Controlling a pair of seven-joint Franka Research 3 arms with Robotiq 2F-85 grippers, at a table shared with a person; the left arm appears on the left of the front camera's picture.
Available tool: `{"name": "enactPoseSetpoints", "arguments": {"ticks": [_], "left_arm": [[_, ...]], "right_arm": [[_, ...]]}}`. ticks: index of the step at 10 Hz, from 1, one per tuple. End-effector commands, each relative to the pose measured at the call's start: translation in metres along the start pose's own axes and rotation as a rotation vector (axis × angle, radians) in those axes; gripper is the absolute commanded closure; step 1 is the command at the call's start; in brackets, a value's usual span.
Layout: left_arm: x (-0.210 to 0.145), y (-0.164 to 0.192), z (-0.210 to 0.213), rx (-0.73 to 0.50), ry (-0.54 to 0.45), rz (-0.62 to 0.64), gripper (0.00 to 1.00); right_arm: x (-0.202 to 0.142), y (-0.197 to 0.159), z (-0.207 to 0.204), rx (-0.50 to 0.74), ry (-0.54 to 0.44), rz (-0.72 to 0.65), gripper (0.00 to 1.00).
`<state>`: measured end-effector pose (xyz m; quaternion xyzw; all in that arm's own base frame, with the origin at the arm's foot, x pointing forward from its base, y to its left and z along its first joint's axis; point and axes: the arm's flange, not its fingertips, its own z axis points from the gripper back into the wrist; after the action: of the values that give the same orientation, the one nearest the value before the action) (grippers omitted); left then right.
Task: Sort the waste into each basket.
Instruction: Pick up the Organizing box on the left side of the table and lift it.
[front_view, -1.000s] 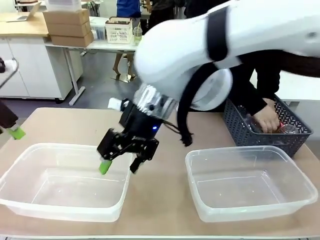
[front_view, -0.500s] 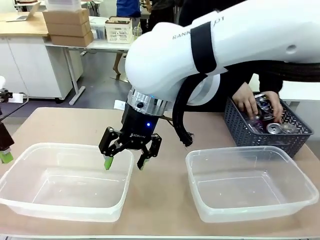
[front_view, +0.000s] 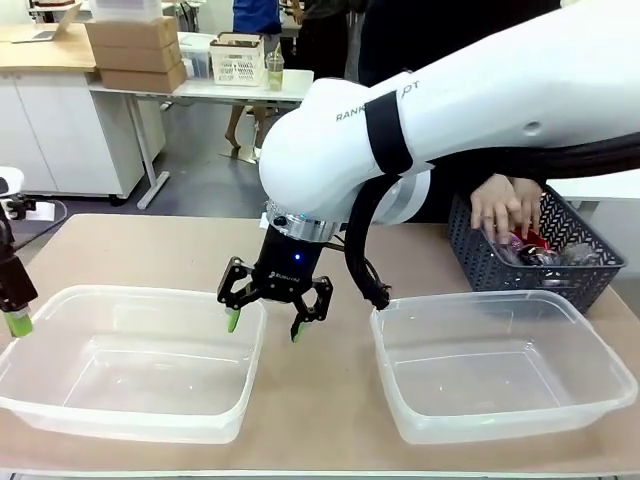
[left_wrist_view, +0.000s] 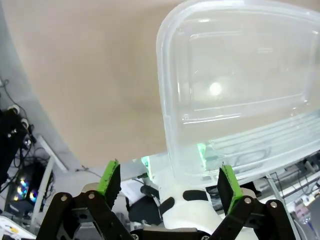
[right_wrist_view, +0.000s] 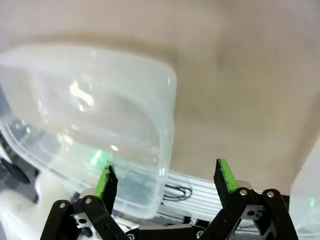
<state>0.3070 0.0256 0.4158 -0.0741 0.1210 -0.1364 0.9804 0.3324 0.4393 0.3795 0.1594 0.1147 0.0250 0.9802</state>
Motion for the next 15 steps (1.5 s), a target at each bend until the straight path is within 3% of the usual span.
{"name": "enactPoseSetpoints", "arguments": {"ticks": [1,3,4,5,6,7,8,9,10,11,15], "left_arm": [[-0.007,-0.009,-0.046,-0.026,0.046,-0.013,0.0],[0.001,-0.01,-0.059,-0.034,0.058,0.018,0.0],[0.005,-0.008,-0.062,-0.036,0.056,0.016,0.17],[0.004,-0.007,-0.063,-0.02,0.052,0.024,0.59],[0.008,-0.003,-0.064,-0.028,0.066,0.063,0.77],[0.009,-0.002,-0.064,-0.028,0.057,0.055,1.0],[0.008,-0.002,-0.063,-0.031,0.053,0.062,1.0],[0.008,0.0,-0.061,-0.037,0.047,0.061,1.0],[0.009,0.001,-0.06,-0.044,0.047,0.064,0.96],[0.009,0.0,-0.058,-0.057,0.042,0.054,1.0],[0.006,-0.003,-0.051,-0.053,0.024,0.047,1.0]], "right_arm": [[-0.001,0.015,-0.013,-0.039,-0.06,-0.081,0.0],[-0.003,0.02,-0.019,-0.061,-0.049,-0.06,0.0],[-0.007,0.022,-0.025,-0.117,0.025,-0.057,0.54],[-0.008,0.023,-0.029,-0.138,0.045,-0.018,0.56],[-0.008,0.024,-0.029,-0.136,0.046,-0.01,1.0],[-0.009,0.024,-0.029,-0.136,0.038,-0.003,1.0],[-0.01,0.024,-0.029,-0.136,0.031,0.0,1.0],[-0.011,0.023,-0.027,-0.131,0.026,-0.001,0.82],[-0.01,0.022,-0.027,-0.118,0.049,0.022,0.92],[-0.011,0.021,-0.028,-0.123,0.059,0.018,1.0],[-0.011,0.018,-0.026,-0.14,0.091,0.009,1.0]]}}
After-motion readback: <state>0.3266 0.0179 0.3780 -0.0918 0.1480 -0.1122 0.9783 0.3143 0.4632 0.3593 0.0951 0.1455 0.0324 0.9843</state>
